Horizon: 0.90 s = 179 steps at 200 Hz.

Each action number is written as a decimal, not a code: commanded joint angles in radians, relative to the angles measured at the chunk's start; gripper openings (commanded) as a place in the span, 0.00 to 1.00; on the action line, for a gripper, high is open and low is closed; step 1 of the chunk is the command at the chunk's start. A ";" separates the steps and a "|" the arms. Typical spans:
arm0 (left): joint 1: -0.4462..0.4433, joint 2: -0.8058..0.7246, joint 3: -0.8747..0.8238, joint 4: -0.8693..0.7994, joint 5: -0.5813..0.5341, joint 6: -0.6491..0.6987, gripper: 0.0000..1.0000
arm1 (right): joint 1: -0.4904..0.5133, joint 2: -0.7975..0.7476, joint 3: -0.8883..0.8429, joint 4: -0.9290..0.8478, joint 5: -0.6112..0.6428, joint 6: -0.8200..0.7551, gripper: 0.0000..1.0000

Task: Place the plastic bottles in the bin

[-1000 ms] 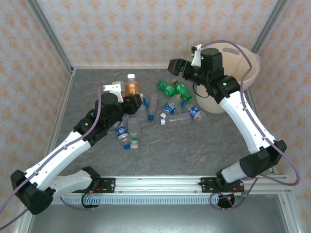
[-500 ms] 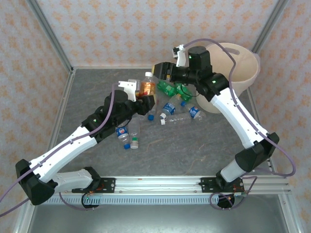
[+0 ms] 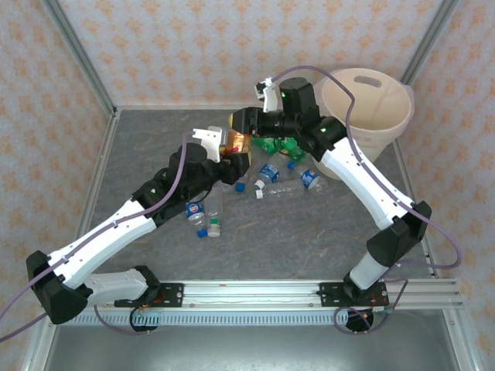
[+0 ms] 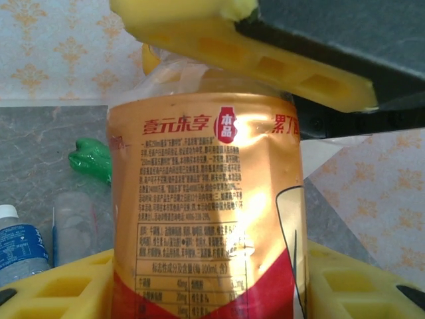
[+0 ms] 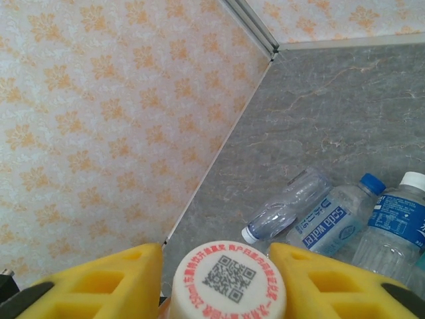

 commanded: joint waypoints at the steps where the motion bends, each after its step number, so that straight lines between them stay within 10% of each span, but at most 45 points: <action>1: -0.010 -0.002 0.026 0.032 0.024 0.018 0.53 | 0.007 0.007 0.040 -0.003 -0.009 -0.003 0.43; 35: -0.011 -0.002 0.021 0.030 0.019 0.018 0.53 | 0.007 0.006 0.042 -0.006 -0.003 0.001 0.25; 126: -0.013 -0.053 -0.005 0.043 -0.053 -0.009 0.99 | -0.043 -0.054 0.028 -0.023 0.106 0.019 0.23; 179: -0.011 -0.115 -0.024 0.028 -0.132 -0.030 0.99 | -0.251 -0.143 -0.007 -0.024 0.199 0.064 0.24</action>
